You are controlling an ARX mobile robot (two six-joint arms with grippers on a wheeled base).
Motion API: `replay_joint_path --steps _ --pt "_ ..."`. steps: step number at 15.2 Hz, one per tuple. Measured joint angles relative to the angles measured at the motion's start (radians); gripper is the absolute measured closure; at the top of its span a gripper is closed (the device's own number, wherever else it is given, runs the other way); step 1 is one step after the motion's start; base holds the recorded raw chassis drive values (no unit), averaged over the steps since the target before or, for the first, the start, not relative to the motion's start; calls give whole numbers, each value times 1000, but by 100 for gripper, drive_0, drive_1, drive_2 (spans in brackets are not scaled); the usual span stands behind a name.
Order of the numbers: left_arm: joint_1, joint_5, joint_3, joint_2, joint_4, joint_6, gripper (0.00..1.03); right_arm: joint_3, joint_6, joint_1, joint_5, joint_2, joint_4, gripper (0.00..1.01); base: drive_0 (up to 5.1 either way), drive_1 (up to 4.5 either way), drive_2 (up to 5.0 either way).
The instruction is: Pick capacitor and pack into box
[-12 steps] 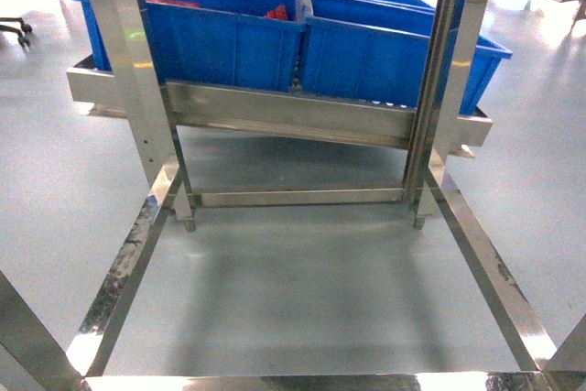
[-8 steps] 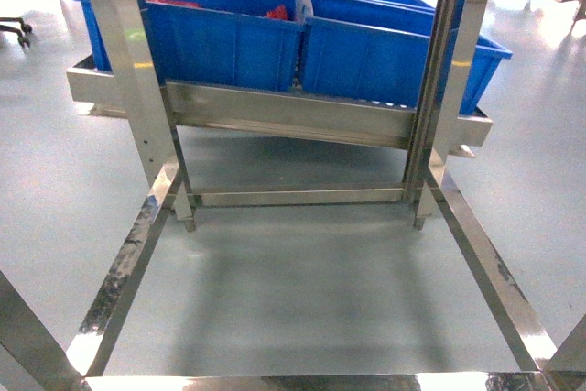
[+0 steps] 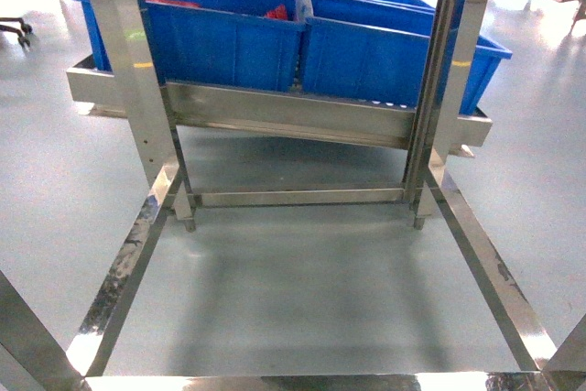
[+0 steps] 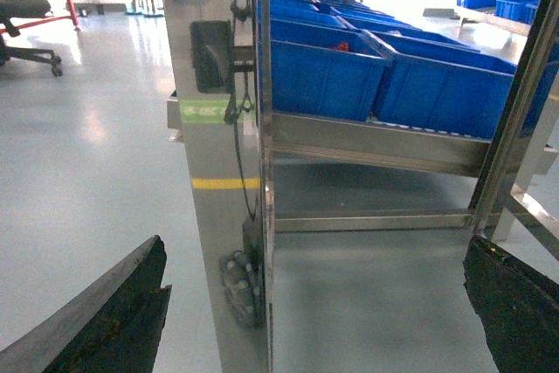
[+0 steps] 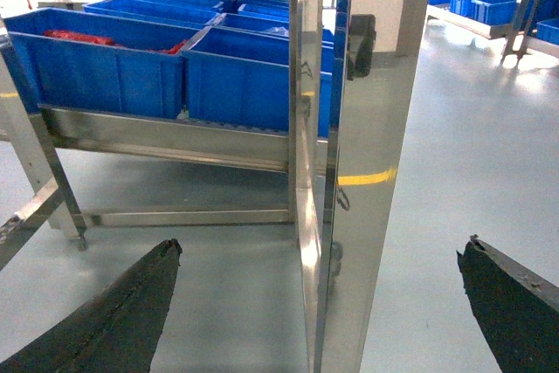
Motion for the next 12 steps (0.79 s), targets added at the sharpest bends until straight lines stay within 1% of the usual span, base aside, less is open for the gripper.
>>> replay_joint_path --steps 12 --pt "0 0 0 0 0 0 5 0 0 0 0 0 0 3 0 0 0"
